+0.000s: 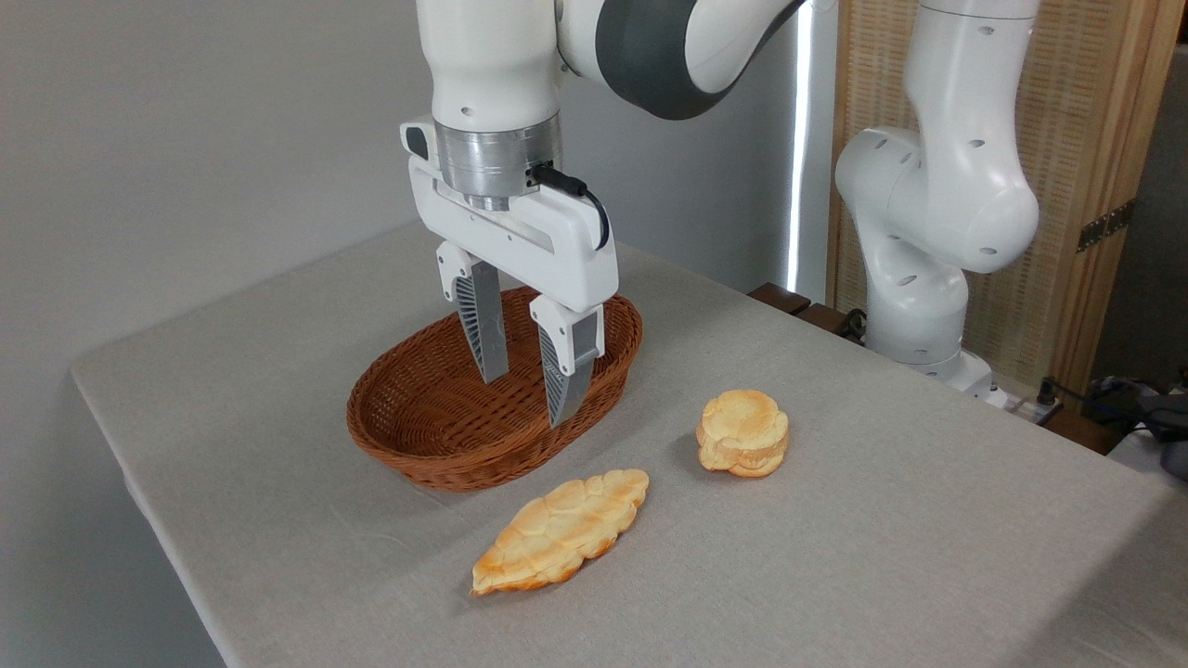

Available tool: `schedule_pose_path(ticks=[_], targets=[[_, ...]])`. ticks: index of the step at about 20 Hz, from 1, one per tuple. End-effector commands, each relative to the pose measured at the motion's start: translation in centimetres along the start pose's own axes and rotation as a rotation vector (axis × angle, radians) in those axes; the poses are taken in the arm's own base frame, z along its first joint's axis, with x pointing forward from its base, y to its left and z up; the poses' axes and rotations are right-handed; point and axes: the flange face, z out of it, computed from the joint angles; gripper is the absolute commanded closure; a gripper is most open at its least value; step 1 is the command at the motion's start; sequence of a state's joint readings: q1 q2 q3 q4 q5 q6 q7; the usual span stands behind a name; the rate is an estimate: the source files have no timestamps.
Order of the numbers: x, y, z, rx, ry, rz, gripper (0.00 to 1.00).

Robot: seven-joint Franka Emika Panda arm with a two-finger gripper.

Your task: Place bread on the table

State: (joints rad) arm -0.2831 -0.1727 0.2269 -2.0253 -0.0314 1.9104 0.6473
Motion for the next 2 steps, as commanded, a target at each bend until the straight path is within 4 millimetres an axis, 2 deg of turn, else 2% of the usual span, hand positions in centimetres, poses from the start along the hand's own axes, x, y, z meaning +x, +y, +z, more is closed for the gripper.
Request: schedule_pose_path(ticks=[1, 2], targets=[[-0.1, -0.23, -0.61, 0.058, -0.016, -0.044, 0.0], [-0.07, -0.25, -0.69, 0.06, -0.014, -0.046, 0.0]])
